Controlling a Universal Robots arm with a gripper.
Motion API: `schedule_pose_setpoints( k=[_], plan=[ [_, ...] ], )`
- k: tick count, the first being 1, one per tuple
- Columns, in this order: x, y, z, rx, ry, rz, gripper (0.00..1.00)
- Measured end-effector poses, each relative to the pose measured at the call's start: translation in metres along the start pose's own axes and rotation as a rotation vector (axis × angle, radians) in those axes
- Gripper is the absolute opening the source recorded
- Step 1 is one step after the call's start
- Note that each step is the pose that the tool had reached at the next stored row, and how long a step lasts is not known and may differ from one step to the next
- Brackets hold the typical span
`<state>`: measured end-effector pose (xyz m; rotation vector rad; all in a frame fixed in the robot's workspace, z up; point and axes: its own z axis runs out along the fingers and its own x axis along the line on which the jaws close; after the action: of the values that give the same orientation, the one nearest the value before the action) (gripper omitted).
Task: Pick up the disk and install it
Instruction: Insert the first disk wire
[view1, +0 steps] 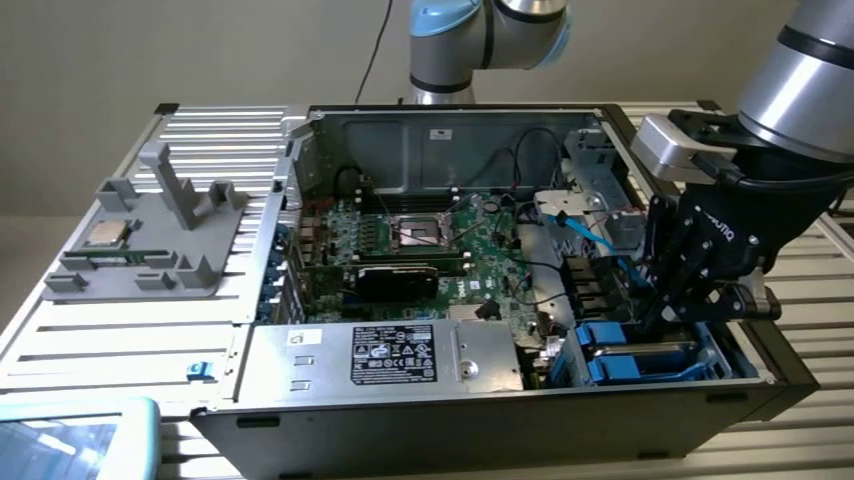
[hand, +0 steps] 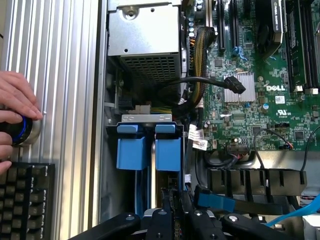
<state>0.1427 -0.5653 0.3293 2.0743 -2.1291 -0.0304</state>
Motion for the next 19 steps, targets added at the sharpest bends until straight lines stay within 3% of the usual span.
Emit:
schedule_pose_setpoints(
  k=[12,14,15,19],
  plan=[
    [0.0,-0.0001,0.0,0.0002,-0.0007,0.0,0.16],
    [0.0001,0.0001,-0.0014,0.0001,-0.0002,0.0,0.18],
    [0.0002,0.0002,-0.0017,0.0001,-0.0004,0.0,0.25],
    [0.0003,0.0003,-0.0027,0.0001,0.0,0.0,0.25]
  ],
)
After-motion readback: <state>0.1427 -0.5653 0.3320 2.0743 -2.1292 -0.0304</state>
